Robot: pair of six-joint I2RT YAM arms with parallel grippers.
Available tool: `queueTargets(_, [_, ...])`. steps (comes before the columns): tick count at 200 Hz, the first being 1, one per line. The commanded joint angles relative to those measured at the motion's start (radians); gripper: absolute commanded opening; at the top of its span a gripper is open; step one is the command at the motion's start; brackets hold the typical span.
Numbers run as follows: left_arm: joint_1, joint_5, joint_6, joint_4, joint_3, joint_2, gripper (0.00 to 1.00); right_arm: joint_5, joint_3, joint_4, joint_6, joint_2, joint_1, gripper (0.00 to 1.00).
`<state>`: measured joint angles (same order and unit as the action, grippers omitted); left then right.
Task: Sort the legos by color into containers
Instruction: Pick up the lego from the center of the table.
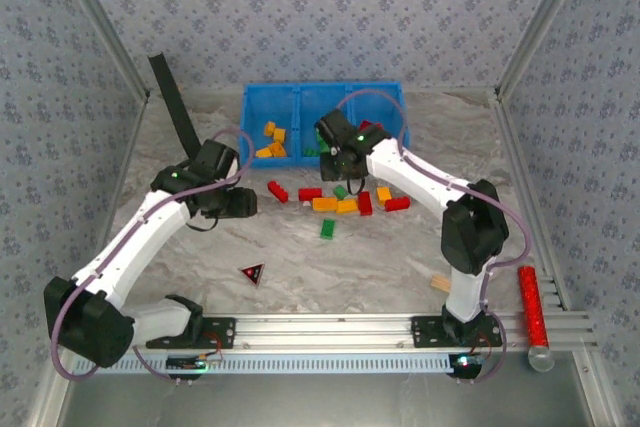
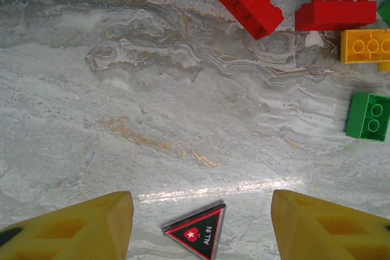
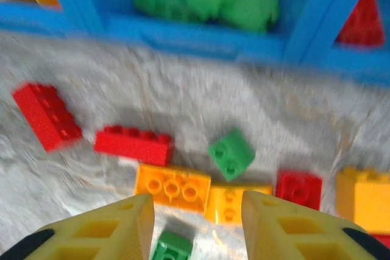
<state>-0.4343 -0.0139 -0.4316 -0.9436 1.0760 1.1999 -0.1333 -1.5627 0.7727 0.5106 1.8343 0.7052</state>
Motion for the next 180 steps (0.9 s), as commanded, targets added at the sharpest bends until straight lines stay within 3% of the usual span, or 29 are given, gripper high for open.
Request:
queueTargets(1, [-0.010, -0.008, -0.022, -0.024, 0.022, -0.018, 0.61, 0.032, 0.128, 0.003, 0.104, -0.066, 0.030, 0.57])
queueTargets(22, [-0.017, -0.012, -0.014, -0.029, 0.037, -0.008, 0.62, 0.042, 0.243, -0.050, 0.208, -0.108, 0.064, 0.73])
queueTargets(74, [-0.019, -0.029, 0.001, -0.026, 0.049, 0.009, 0.62, 0.056, 0.347, -0.157, 0.321, -0.086, 0.136, 0.79])
queueTargets(180, [-0.021, -0.040, 0.004, -0.020, 0.037, 0.005, 0.62, 0.078, 0.346, -0.225, 0.342, 0.056, 0.155, 0.57])
